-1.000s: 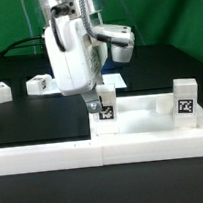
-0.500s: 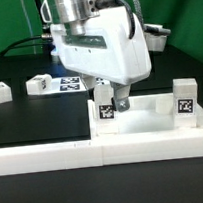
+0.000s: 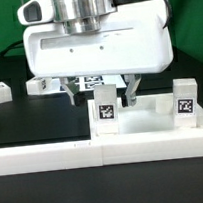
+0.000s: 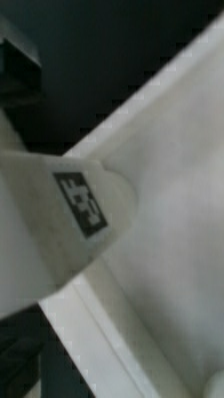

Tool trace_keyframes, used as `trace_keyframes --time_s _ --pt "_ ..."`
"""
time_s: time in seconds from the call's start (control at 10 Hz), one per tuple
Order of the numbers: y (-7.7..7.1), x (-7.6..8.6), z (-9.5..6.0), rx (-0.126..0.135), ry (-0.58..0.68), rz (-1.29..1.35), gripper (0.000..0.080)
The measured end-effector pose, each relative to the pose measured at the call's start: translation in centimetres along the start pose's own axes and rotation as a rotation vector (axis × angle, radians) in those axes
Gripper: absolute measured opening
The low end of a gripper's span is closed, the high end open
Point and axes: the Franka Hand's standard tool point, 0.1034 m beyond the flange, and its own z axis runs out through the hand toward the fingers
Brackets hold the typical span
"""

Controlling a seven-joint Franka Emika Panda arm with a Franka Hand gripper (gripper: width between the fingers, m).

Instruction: Assemble square table

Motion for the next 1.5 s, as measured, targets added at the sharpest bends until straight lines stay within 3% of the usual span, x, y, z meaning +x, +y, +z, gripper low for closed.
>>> trace_keyframes --time_s 0.2,0.3,0.4,0.5,0.8,1.0,1.2,1.5 --pt "0.03 0.00 0.00 0.001 -0.002 -0.008 0.0637" --pt "0.03 0.00 0.01 0.001 -0.002 0.004 0.0475" --pt "0.04 0.00 0.01 0.001 -0.002 0.008 0.0475" --pt "0.03 0.00 0.01 0.001 -0.002 0.036 0.0291" --pt "0.10 0.02 0.04 0.001 -0.002 0.210 0.0288" --pt "0.28 0.08 0.14 -0.004 -0.005 0.484 0.0288" --pt "0.52 0.05 0.18 0.016 -0.023 0.796 0.0288" --pt "0.73 -0.08 0.24 0.084 -0.088 1.265 0.0290"
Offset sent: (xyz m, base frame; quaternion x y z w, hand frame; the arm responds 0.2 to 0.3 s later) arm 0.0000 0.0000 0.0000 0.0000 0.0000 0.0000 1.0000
